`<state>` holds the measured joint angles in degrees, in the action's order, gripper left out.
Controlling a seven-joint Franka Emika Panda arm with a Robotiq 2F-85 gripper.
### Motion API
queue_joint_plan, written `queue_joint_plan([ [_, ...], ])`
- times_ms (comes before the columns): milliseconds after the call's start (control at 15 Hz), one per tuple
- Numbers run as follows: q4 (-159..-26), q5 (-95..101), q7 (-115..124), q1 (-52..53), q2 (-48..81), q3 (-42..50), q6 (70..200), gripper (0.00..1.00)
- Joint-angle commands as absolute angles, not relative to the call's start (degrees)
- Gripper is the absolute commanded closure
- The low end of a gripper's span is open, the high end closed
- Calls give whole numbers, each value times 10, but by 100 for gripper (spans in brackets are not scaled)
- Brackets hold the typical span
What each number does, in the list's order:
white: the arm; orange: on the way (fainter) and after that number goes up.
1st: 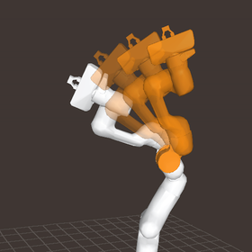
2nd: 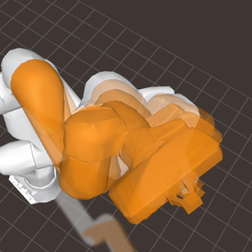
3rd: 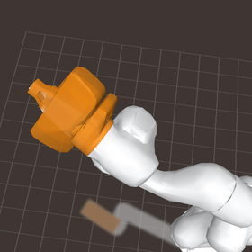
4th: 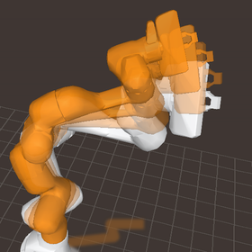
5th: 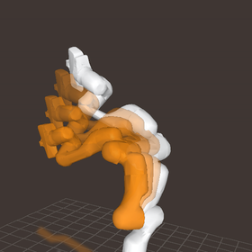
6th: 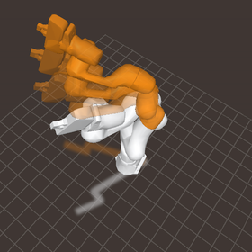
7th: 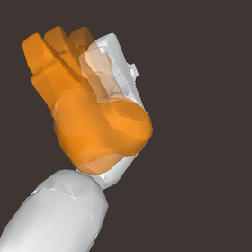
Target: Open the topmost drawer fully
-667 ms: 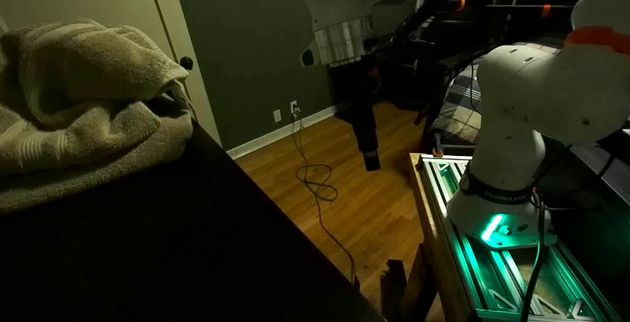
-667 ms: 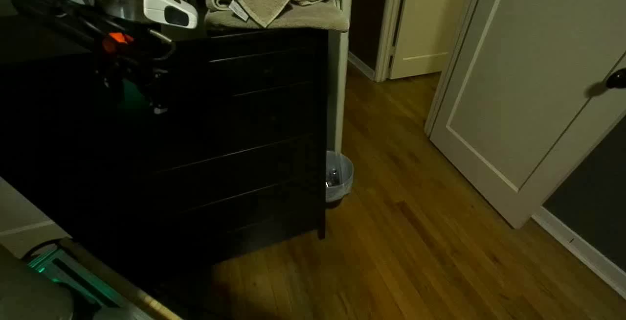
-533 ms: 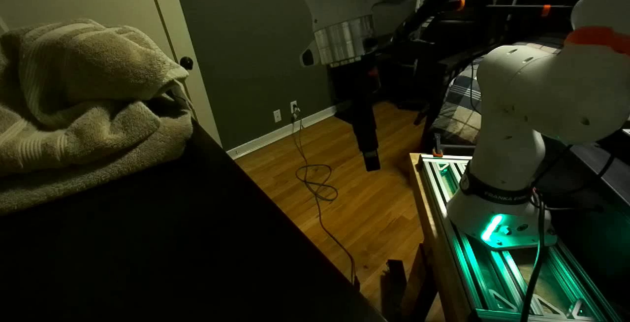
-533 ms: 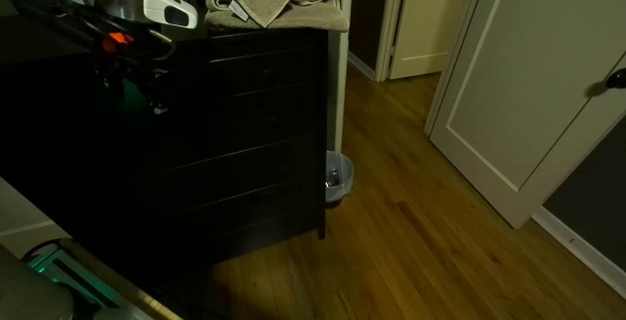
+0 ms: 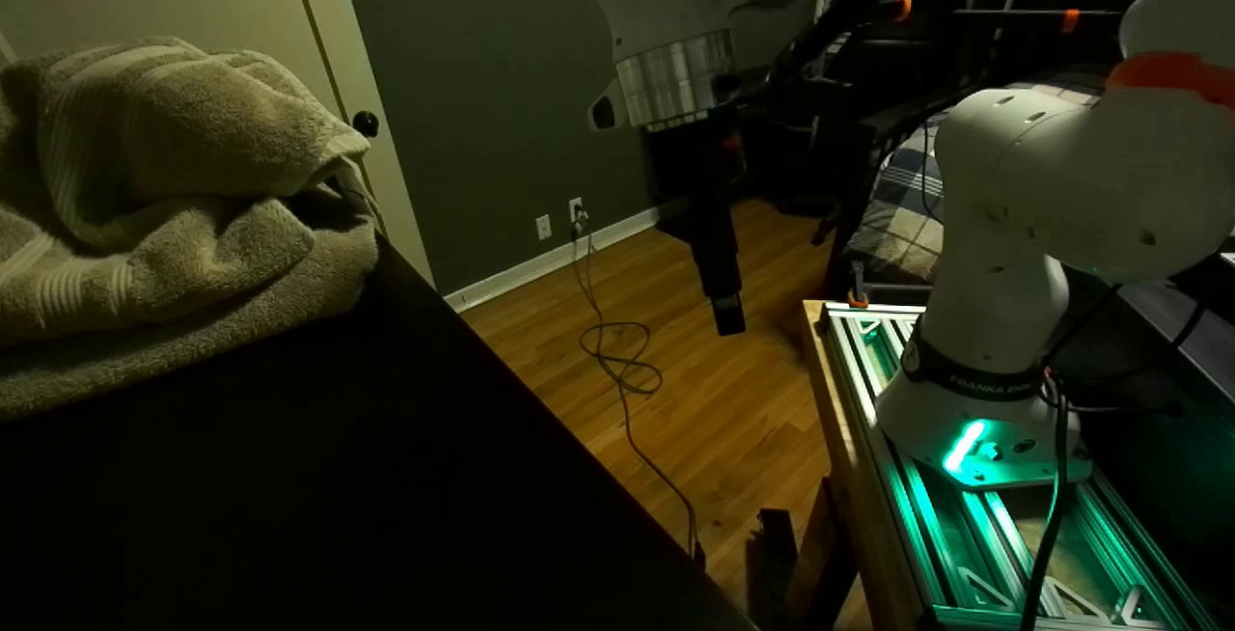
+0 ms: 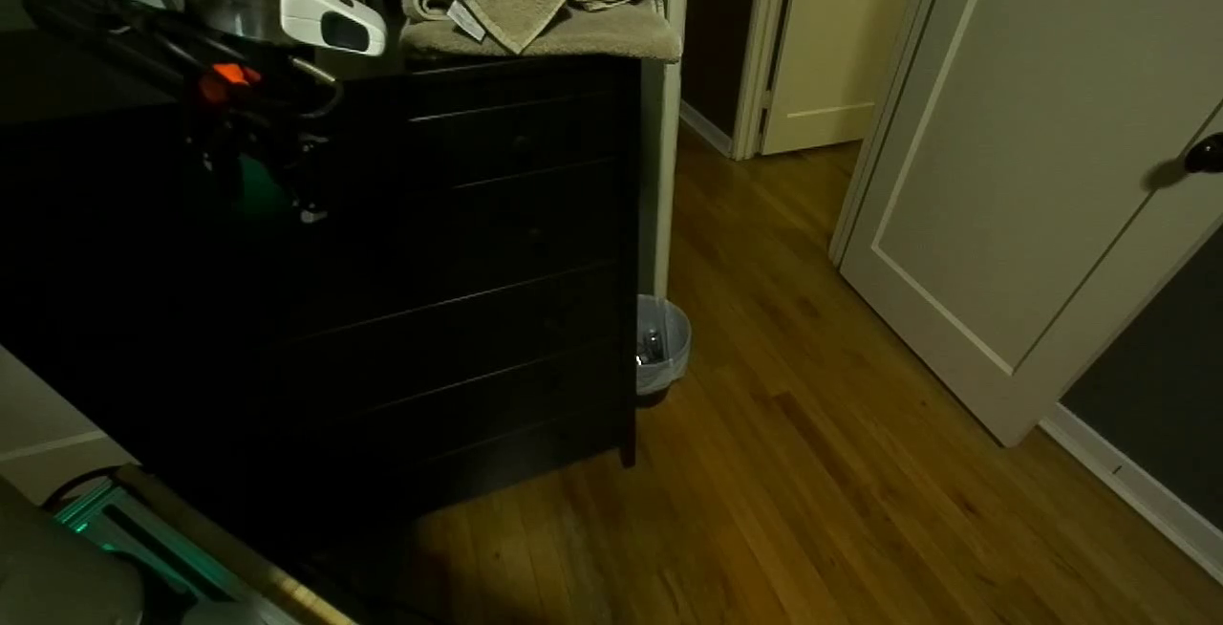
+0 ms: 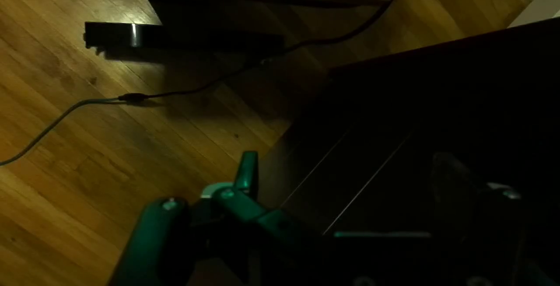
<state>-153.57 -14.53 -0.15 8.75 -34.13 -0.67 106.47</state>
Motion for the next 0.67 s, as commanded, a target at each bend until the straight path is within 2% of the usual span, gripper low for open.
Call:
queue_joint_plan([
  [0, -1528, -137, -41, 79, -333, -9, 1077, 0],
  [600, -1375, -21, -303, 81, -167, 27, 1194, 0],
])
